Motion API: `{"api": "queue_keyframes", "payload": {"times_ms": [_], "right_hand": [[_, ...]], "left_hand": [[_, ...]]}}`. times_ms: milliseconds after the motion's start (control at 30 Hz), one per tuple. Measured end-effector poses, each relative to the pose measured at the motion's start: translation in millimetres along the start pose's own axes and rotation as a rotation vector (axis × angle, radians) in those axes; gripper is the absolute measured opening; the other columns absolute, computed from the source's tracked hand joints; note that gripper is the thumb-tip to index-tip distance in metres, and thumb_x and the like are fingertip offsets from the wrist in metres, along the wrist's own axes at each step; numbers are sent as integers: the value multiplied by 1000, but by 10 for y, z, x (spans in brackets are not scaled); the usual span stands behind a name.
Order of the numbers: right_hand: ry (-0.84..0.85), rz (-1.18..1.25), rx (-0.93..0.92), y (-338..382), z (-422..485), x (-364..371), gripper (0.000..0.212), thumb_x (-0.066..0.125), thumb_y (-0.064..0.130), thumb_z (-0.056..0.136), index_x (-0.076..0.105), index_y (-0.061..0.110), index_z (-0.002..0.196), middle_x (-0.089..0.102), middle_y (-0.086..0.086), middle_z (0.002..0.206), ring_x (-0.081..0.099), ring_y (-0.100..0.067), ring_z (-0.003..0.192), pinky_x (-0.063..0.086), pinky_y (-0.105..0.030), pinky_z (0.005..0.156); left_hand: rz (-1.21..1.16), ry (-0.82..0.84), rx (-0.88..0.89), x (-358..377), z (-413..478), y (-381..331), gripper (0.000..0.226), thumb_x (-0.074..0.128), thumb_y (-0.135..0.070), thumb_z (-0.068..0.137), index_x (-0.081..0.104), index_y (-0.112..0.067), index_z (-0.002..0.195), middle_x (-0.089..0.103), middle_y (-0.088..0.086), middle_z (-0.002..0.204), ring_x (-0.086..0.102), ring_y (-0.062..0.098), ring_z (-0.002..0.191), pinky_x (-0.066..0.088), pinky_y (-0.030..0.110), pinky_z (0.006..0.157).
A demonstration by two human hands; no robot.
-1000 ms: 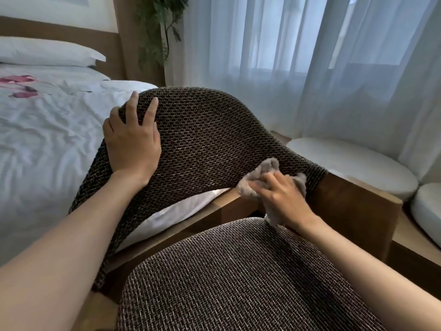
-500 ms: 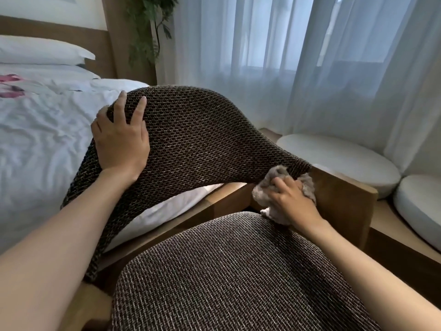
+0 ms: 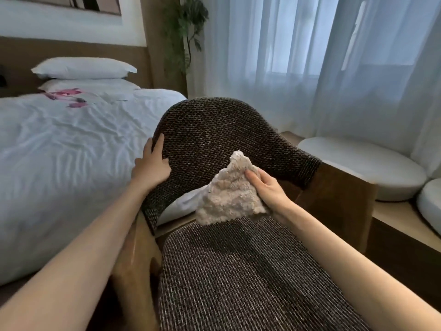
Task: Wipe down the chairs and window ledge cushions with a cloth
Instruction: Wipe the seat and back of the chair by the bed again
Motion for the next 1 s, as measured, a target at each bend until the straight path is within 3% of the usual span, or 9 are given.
{"api": "queue_keyframes", "payload": {"times_ms": [67,167,300,367,500,633,800,900,1000], "right_hand": [[86,101,-7,155,-56,408,17,49,25,99,61,22,110,68,1,100,64,-7,88,54,-24,81],[159,104,-88,360,-179,963,17,45,22,101,59,20,111,63,-2,106,59,-11,97,49,-32,92],[209,17,-163,179,-455,1693,17,42,16,102,55,15,112,59,6,102,56,8,89,43,-9,83],[139,-50,-236,-34,-609,1871,16,39,12,103,53,16,109,55,9,101,52,4,96,38,-9,87],[-18,-217,-279,-477,-823,1781,19,40,15,103,56,7,104,57,-7,105,54,-20,98,44,-36,89],[101,-562,-144,-860,-917,1743,27,37,17,103,55,8,120,57,-9,120,52,-22,112,37,-40,100],[182,49,51,-666,-983,1851,42,36,34,103,30,29,145,41,13,135,41,-3,128,31,-19,108],[175,114,37,-557,-1093,1936,31,36,33,103,40,31,133,48,16,128,50,6,114,38,-5,91],[85,164,-29,-392,-1099,1900,25,51,33,98,56,27,122,65,9,117,61,1,106,46,-15,91]], "left_hand": [[-37,81,29,-34,-201,56,65,42,-18,98,7,-18,153,8,9,160,20,31,143,22,41,114],[-247,131,76,-130,-574,166,51,50,-13,96,34,-7,144,42,15,144,42,28,131,33,40,110],[-662,128,43,-189,-1108,284,34,42,-10,100,52,-10,133,61,7,127,58,12,112,44,18,92],[-812,86,-6,-160,-1270,322,32,40,-7,100,56,-6,127,66,5,119,61,5,101,45,13,82],[-577,54,-40,-98,-1353,357,44,35,-17,103,34,-8,145,27,8,155,25,14,142,16,23,114],[-473,58,-2,-70,-1433,330,54,44,-27,100,27,-9,148,15,8,158,13,15,146,8,24,115],[-459,20,6,-107,-1517,322,54,49,-25,98,33,-11,147,17,8,158,15,17,145,11,26,115],[-457,6,17,-159,-1549,281,49,48,-18,98,37,-9,144,22,11,156,19,19,144,14,27,114],[-480,-2,25,-172,-1557,282,45,44,-17,99,39,-8,143,25,11,155,21,19,144,15,25,113]]}}
Point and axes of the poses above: each hand's wrist, its own z-axis towards the middle knuckle, its own x-axis out of the palm, y = z × x, the point moved 9 cm from there along z, towards the middle knuckle
